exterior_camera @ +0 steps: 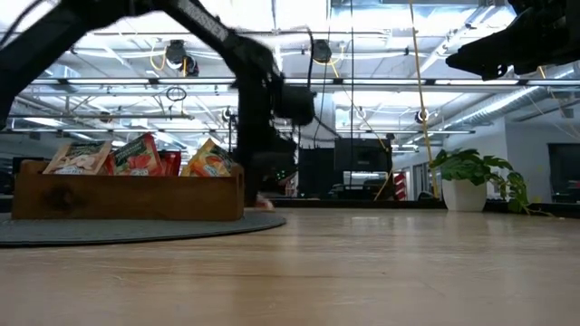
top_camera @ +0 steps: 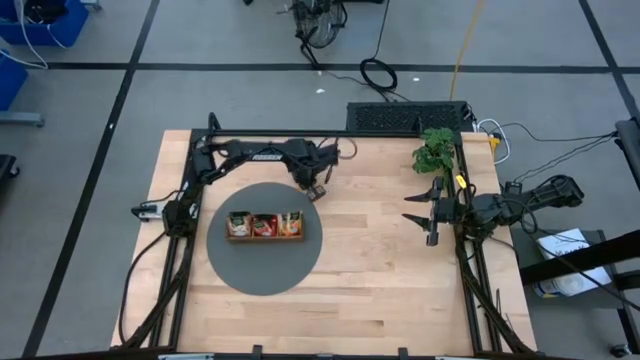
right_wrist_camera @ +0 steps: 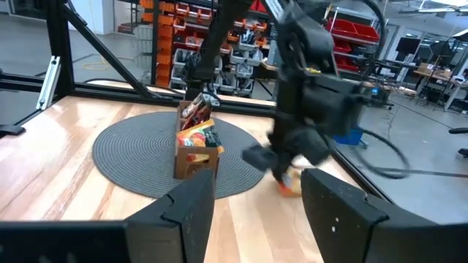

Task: Pick & Place Tea
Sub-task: Put the yellow tea bag into the right section of the wooden organizer

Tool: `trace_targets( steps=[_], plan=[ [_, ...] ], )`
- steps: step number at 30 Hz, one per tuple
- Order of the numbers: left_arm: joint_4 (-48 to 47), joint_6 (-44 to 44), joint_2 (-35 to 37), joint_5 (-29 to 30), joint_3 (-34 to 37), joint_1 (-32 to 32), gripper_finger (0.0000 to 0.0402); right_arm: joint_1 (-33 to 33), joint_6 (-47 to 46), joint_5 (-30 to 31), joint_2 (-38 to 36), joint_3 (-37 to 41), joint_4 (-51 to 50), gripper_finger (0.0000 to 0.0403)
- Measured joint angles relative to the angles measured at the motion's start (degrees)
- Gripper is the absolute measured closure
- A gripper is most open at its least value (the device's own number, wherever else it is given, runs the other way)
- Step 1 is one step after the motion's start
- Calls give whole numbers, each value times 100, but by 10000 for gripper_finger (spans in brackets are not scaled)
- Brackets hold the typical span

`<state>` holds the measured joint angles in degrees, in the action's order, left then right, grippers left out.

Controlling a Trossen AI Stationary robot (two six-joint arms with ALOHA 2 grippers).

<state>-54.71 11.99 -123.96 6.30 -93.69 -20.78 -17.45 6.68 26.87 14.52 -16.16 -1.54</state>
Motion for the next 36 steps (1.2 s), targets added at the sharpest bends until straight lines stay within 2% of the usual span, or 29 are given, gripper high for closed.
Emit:
trace_targets(
  steps=[6, 8, 14, 19, 26, 34, 36],
  plan=[
    [-787, 415, 936, 2021, -39, 1010, 382, 0, 0, 1, 1, 0, -2, 216],
    [-1057, 744, 1148, 2315, -15, 1436, 382, 1, -1, 1, 0, 0, 0, 216],
    [-1262, 1857, 1482, 2514, 69, 2718, 382, 2, 0, 2, 0, 0, -2, 216],
    [-1254, 2566, 1398, 2153, 522, 3369, 382, 0, -1, 1, 2, 0, -1, 216],
    [-1240, 3671, 1390, 1772, 1384, 3594, 382, 2, -2, 2, 0, 0, -2, 216],
    [-639, 3526, 1416, 1642, 1759, 3657, 381, 2, -1, 2, 0, 0, -2, 216],
    [-573, 3444, 1416, 1648, 1763, 3662, 365, 2, -2, 2, 0, 0, -1, 216]
  ],
)
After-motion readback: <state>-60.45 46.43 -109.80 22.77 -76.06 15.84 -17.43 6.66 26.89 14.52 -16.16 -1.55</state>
